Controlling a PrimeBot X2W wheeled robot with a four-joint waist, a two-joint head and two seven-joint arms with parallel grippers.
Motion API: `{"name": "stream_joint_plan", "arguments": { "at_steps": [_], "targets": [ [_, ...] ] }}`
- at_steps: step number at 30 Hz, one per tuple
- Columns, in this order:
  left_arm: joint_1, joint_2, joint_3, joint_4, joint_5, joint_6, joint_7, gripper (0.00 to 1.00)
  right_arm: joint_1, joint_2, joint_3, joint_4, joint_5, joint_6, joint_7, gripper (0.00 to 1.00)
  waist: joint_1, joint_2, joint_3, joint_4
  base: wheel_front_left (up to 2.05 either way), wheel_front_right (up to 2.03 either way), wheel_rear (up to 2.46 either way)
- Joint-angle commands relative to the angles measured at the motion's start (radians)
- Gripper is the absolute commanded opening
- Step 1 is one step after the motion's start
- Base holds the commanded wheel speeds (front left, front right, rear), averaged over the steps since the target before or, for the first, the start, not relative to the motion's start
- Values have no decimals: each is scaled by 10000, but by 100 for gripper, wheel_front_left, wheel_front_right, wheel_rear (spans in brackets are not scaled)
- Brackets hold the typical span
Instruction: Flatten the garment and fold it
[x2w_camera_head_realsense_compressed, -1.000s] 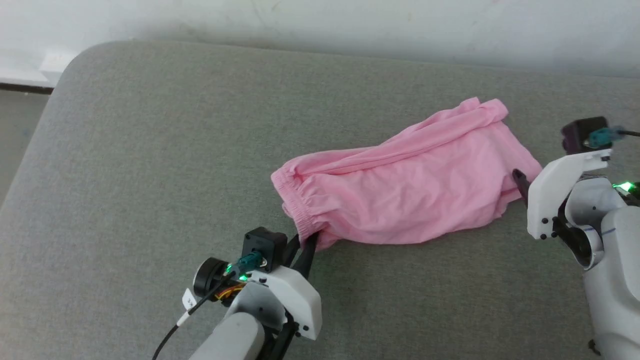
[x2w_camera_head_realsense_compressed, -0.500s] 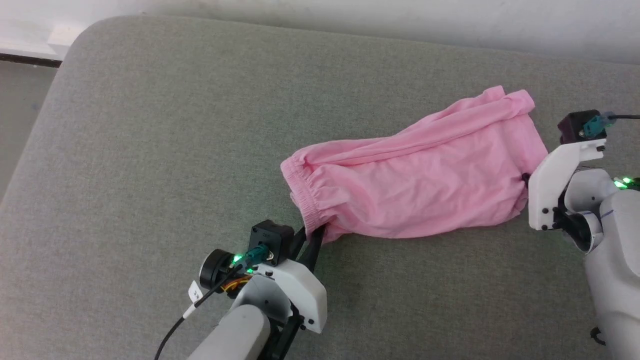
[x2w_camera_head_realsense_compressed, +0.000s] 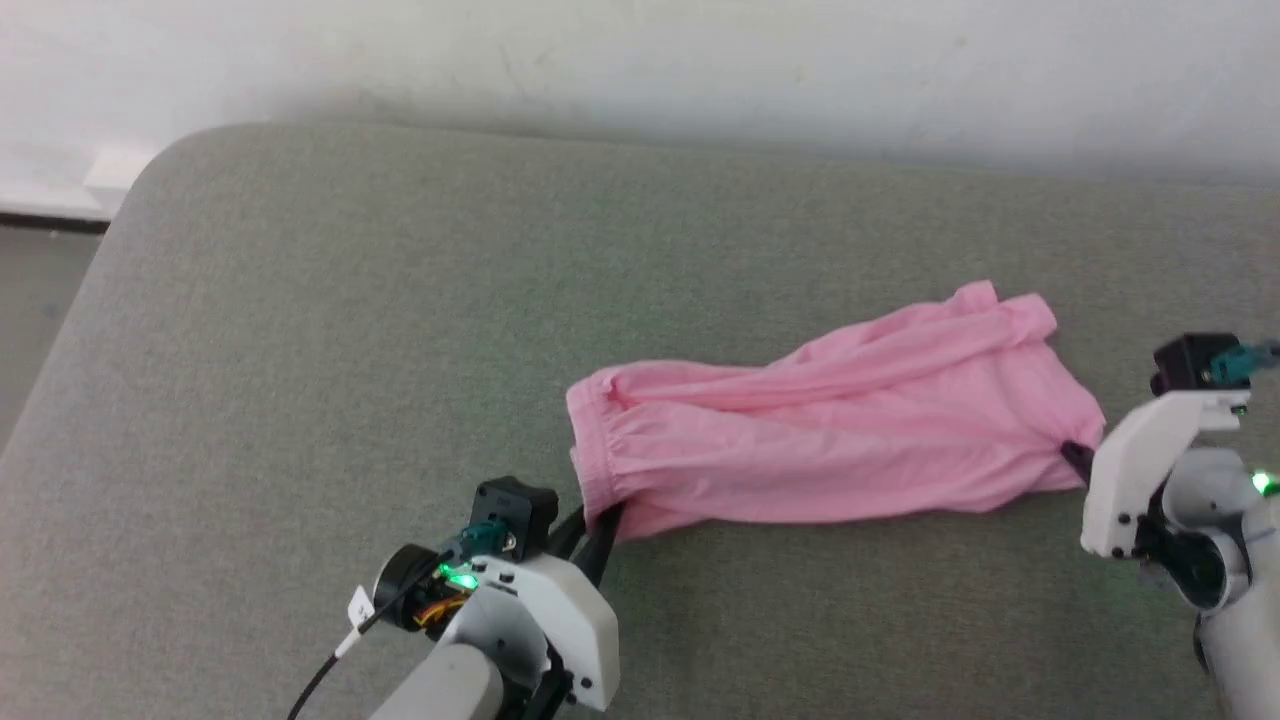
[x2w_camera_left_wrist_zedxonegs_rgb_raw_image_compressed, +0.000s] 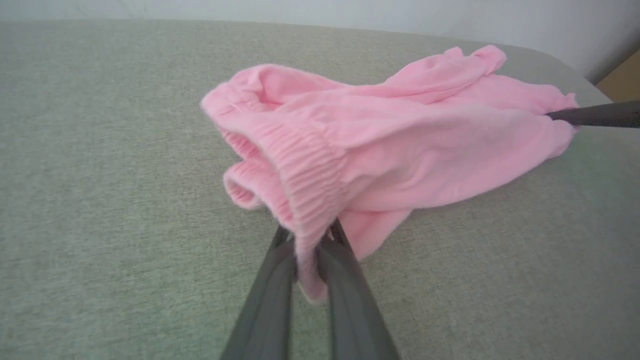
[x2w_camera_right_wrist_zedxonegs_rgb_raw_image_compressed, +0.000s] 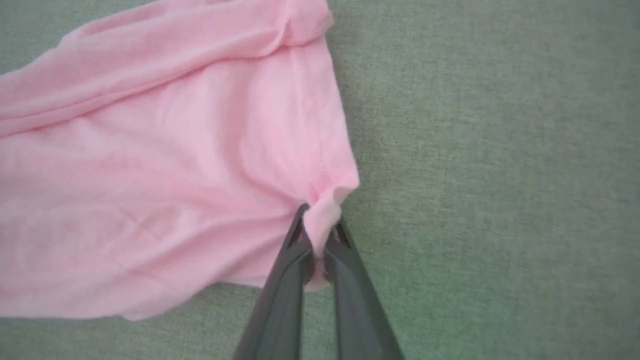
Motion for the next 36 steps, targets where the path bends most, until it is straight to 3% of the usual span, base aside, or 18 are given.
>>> {"name": "stream_joint_plan", "arguments": {
  "at_steps": [1, 9, 16, 23, 24, 25, 26, 27, 36],
  "targets": [
    [291, 160, 41, -186, -217, -128, 134, 0, 595, -87, -138, -409, 333, -23, -65, 0, 0, 0, -609, -549, 0, 0, 0],
    [998, 597, -8, -955, -745, -310, 860, 0, 2781, 161, -860, -2578, 839, -23, 35, 0, 0, 0, -1061, -1048, 0, 0, 0],
    [1683, 1173, 6, -1521, -1126, -218, 1677, 0, 4995, 1139, -1713, -4908, 715, -23, 504, 0, 0, 0, -1018, -1250, 0, 0, 0],
    [1961, 1269, -34, -1107, -1400, -256, 1918, 0, 5516, 1571, -1680, -5065, 511, -23, 211, 0, 0, 0, -857, -1231, 0, 0, 0],
    [1951, 1258, -69, -1029, -1378, -278, 1889, 13, 5485, 1542, -1637, -4968, 520, -23, 129, 0, 0, 0, -852, -1214, 0, 0, 0],
    [1940, 1245, -113, -947, -1352, -300, 1870, 33, 5458, 1465, -1575, -4888, 489, -23, 35, 28, 0, 0, -856, -1185, 0, 0, 0],
    [1919, 1232, -155, -873, -1319, -315, 1853, 90, 5451, 1362, -1491, -4832, 445, -23, -36, 100, 0, 0, -876, -1153, 0, 0, 0],
    [1900, 1215, -186, -814, -1292, -326, 1823, 100, 5432, 1271, -1458, -4808, 421, -23, -141, 100, 0, 0, -900, -1123, 0, 0, 0],
    [1905, 1173, 338, -1417, -974, 26, 134, 100, 5388, 386, -1326, -5671, 515, -23, -1487, 100, 0, 0, -1438, -739, 0, 0, 0]
  ]
}}
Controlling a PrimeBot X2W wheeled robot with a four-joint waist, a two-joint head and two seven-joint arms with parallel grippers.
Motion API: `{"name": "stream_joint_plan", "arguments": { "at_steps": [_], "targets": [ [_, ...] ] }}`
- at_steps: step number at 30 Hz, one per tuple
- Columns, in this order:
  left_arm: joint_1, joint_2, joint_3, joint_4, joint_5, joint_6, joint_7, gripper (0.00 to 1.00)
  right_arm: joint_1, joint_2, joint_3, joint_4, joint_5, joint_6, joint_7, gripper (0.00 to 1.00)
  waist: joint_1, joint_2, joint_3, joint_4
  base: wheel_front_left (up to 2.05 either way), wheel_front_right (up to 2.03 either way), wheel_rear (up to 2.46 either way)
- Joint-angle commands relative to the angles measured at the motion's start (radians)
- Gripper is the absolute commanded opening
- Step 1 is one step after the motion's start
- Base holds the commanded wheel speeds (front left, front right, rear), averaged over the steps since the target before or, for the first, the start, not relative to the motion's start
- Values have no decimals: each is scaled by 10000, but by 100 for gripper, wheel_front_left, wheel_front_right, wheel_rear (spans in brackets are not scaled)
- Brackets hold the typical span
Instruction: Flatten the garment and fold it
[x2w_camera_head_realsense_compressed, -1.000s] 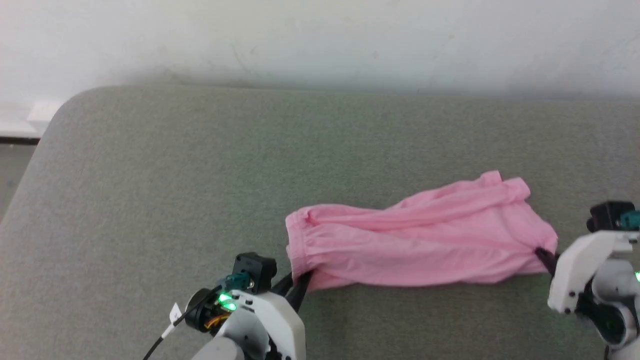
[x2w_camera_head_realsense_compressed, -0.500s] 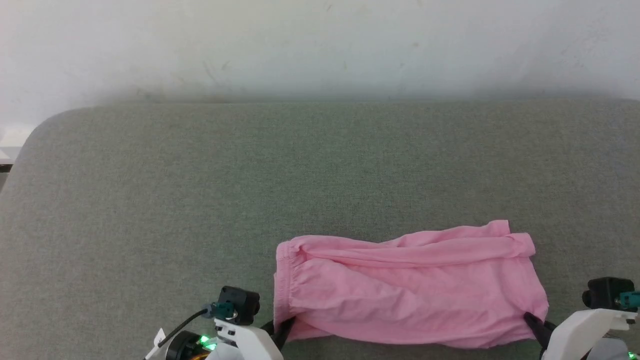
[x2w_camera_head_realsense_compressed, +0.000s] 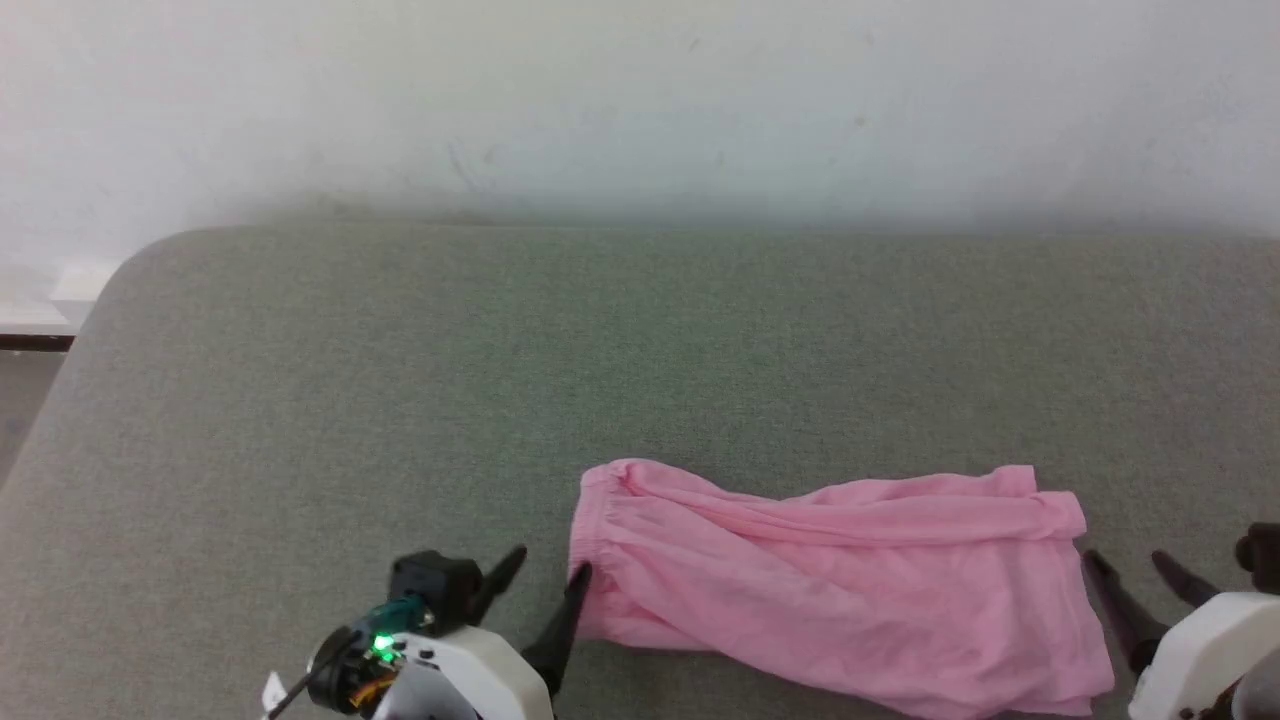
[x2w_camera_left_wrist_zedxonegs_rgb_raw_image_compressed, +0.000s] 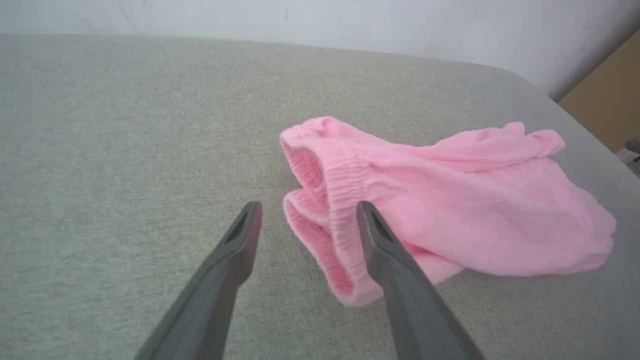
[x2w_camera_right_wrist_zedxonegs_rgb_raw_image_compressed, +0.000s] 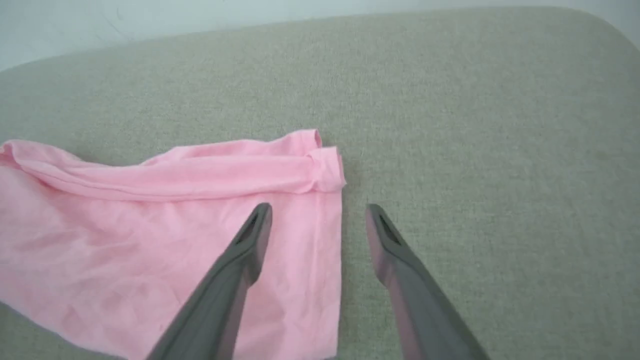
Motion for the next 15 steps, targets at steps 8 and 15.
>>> {"name": "stream_joint_plan", "arguments": {
  "at_steps": [8, 15],
  "targets": [
    [294, 338, 961, -1004, 722, 558, -2576, 100, 229, -373, 12, -135, -535, -17, -1309, 100, 1, 0, -278, 421, 0, 0, 0],
    [363, 361, 1669, -1355, 2869, 1750, -3417, 100, 305, -45, -160, 741, -1038, -17, -1684, 100, 1, 0, -142, 608, 0, 0, 0]
  ]
}}
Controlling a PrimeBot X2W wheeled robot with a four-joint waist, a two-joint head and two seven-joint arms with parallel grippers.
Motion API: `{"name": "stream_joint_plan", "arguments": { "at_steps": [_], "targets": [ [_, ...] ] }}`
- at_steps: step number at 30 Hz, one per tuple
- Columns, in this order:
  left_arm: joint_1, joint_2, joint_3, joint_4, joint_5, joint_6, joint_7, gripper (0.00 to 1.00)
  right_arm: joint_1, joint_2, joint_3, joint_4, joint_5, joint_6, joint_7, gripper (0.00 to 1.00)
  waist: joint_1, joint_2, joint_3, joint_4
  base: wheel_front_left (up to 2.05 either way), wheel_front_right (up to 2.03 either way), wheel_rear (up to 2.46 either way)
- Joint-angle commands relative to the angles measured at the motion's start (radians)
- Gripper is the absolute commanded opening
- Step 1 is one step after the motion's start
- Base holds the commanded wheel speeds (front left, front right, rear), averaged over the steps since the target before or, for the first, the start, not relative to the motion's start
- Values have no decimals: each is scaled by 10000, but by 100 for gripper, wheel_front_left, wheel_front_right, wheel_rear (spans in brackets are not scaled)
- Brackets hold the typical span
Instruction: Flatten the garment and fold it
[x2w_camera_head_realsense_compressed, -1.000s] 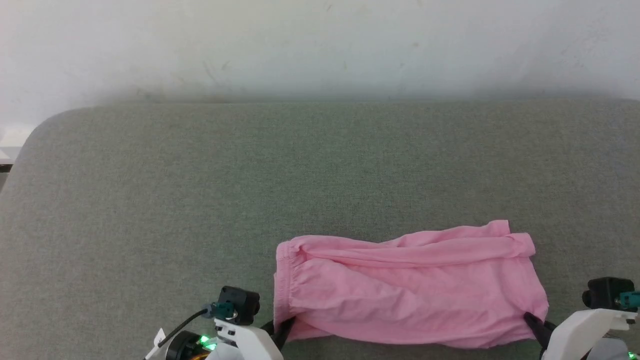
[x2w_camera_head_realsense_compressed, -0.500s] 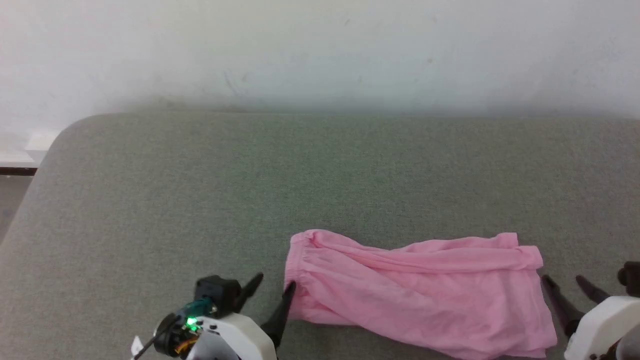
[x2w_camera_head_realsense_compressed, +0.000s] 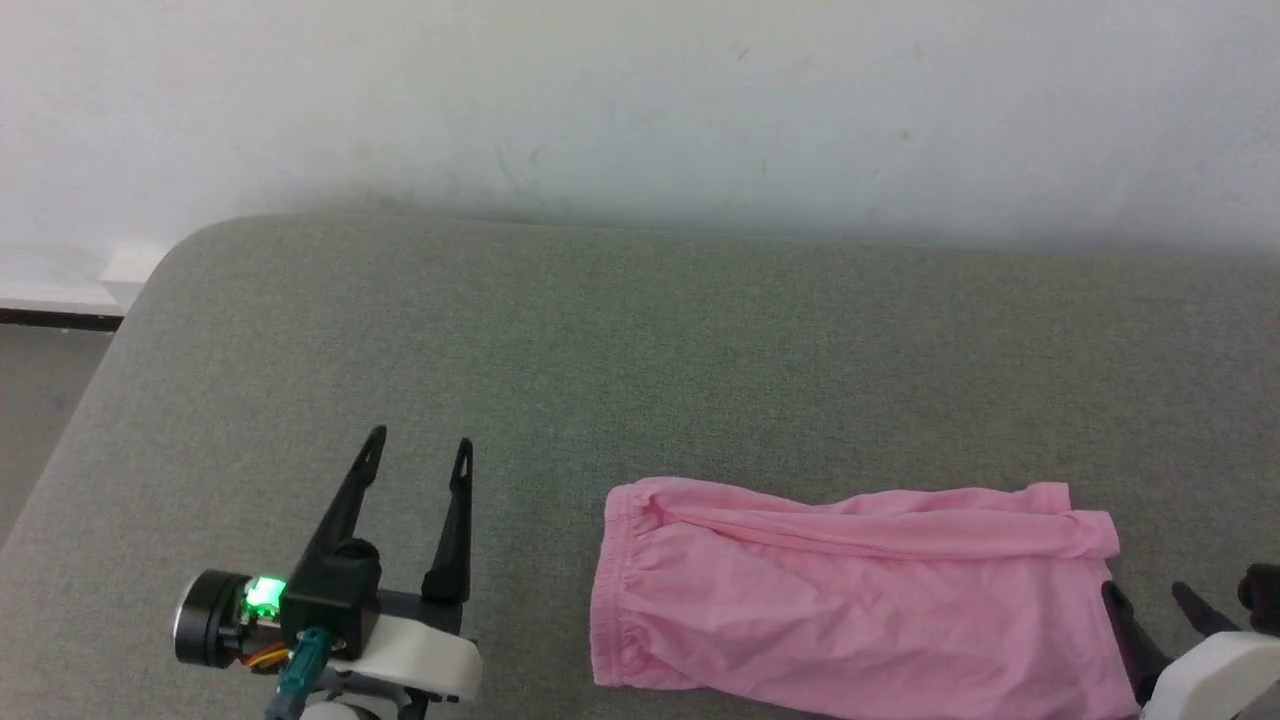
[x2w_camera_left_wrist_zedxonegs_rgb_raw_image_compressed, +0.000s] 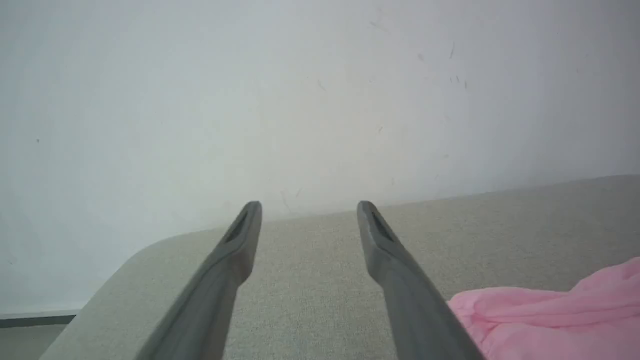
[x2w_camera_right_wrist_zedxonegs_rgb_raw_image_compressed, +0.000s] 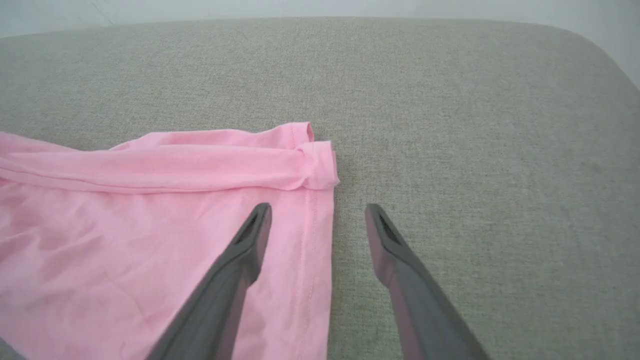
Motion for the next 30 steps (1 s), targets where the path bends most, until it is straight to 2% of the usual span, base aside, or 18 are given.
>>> {"name": "stream_joint_plan", "arguments": {
  "at_steps": [1, 6, 15, 20, 21, 22, 26, 30],
  "targets": [
    [233, -63, 196, -364, 550, 221, -51, 100, 50, 153, -119, 257, -181, -9, 9, 100, -1, 0, 65, 52, 0, 0, 0],
    [809, -419, 572, -838, 1389, 464, -56, 100, -205, 720, -404, 1138, 151, -9, 576, 100, -1, 0, 228, 179, 0, 0, 0],
    [881, -905, 888, -894, 1860, 67, -57, 100, -614, 923, -71, 2267, 847, -9, 1599, 100, -1, 0, 576, 440, 0, 0, 0],
    [790, -1086, 969, -807, 2000, -183, -58, 100, -657, 778, 816, 2509, 1155, -9, 2126, 100, -1, 0, 743, 500, 0, 0, 0],
    [780, -1121, 983, -780, 2020, -225, -58, 100, -653, 741, 957, 2526, 1248, -9, 2196, 45, -1, 0, 756, 500, 0, 0, 0],
    [778, -1156, 998, -747, 2037, -262, -58, 100, -658, 699, 1065, 2533, 1315, -9, 2225, 0, -1, 0, 764, 496, 0, 0, 0],
    [799, -1301, 1050, -599, 2070, -400, -58, 100, -757, 503, 1118, 2537, 1376, -9, 1995, 0, -1, 0, 703, 459, 0, 0, 0],
    [892, -1396, 1137, -473, 2049, -546, -58, 100, -1003, 238, 502, 2512, 1142, -9, 1472, 0, -1, 0, 540, 348, 0, 0, 0]
  ]
}}
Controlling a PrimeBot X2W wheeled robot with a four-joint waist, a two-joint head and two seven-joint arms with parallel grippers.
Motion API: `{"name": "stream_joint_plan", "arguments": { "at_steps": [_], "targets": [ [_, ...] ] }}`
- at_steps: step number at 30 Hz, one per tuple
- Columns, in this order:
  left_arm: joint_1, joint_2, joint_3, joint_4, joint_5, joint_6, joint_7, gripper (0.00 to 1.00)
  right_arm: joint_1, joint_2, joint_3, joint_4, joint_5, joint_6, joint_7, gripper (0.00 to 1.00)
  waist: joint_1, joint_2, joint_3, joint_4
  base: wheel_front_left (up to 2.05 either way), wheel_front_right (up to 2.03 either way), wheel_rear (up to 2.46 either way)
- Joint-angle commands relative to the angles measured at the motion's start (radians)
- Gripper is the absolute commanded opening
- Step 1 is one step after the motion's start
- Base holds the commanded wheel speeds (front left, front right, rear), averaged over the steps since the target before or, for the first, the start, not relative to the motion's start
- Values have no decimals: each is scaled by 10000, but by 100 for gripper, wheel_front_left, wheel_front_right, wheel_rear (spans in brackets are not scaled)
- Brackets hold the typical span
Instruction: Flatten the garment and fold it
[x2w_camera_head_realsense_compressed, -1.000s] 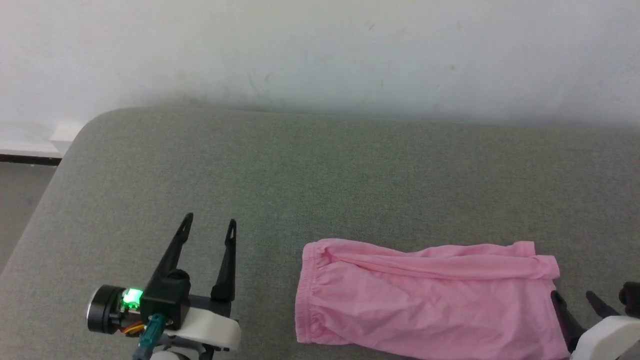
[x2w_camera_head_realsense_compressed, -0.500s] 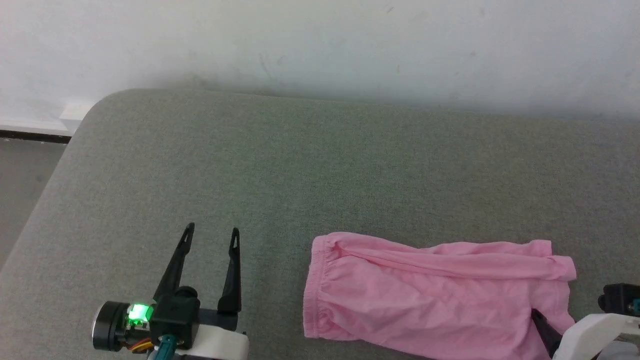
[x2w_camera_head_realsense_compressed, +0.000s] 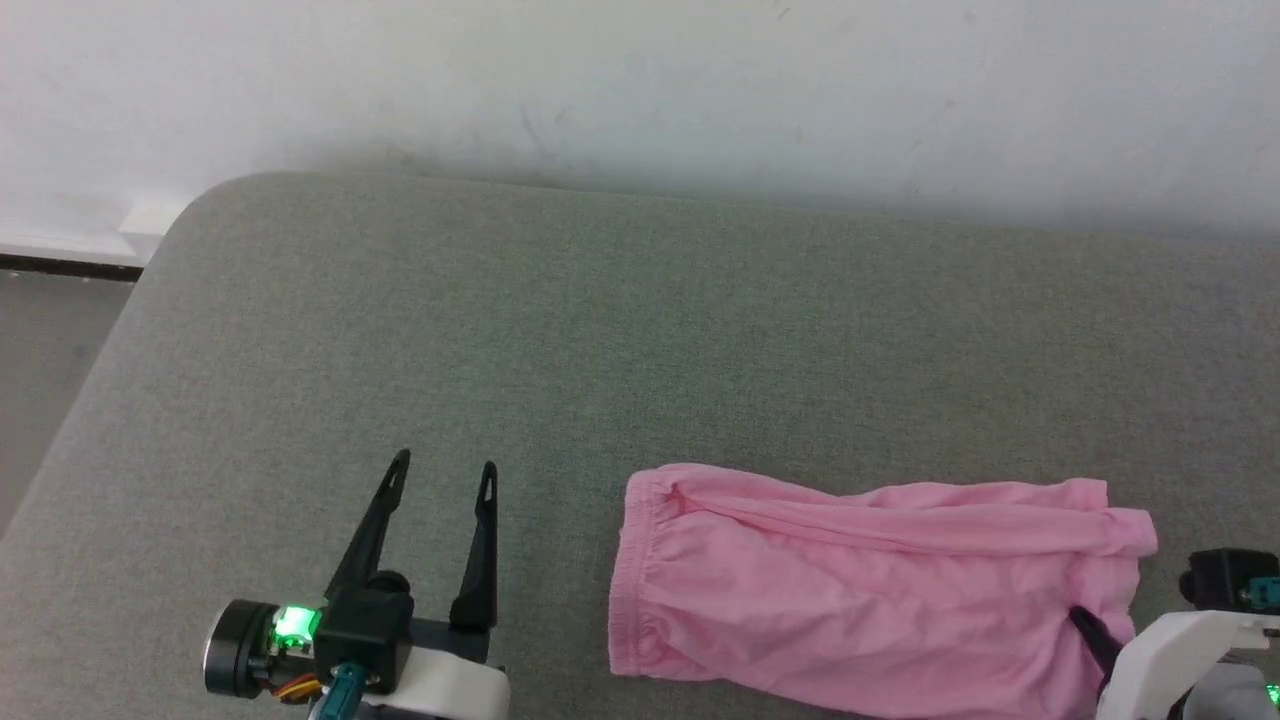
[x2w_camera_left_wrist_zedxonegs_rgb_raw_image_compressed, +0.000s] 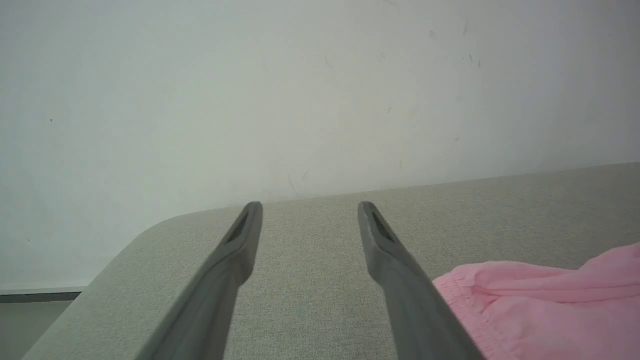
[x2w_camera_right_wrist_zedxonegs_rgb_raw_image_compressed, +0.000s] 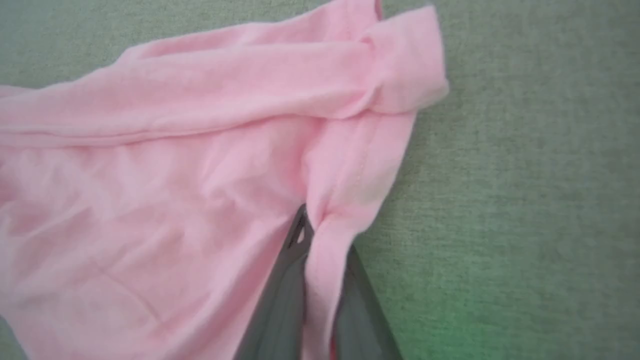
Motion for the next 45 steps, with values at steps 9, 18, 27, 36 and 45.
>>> {"name": "stream_joint_plan", "arguments": {
  "at_steps": [9, 18, 27, 36, 45],
  "targets": [
    [107, -234, 214, 122, 91, -255, -47, 100, -412, -580, -2113, 537, -1068, -30, -279, 0, -1, 0, -291, -257, 0, 0, 0],
    [375, -393, 285, 306, 10, -659, -47, 100, 20, -507, -1998, -914, -932, -30, 290, 0, -1, 0, -714, -345, 0, 0, 0],
    [457, -544, 417, 292, 79, -810, -47, 100, 572, 165, -837, -3116, -484, -30, 1279, 0, -1, 0, -892, -187, 0, 0, 0],
    [538, -643, 538, 306, 177, -985, -47, 100, 268, 1044, 779, -4175, -251, -30, 1767, 0, -1, 0, -855, 166, 0, 0, 0],
    [472, -758, 632, 396, 256, -1125, -47, 100, -184, 1534, 1963, -3339, -430, -30, 1353, 0, -1, 0, -722, 555, 0, 0, 0]
  ]
}}
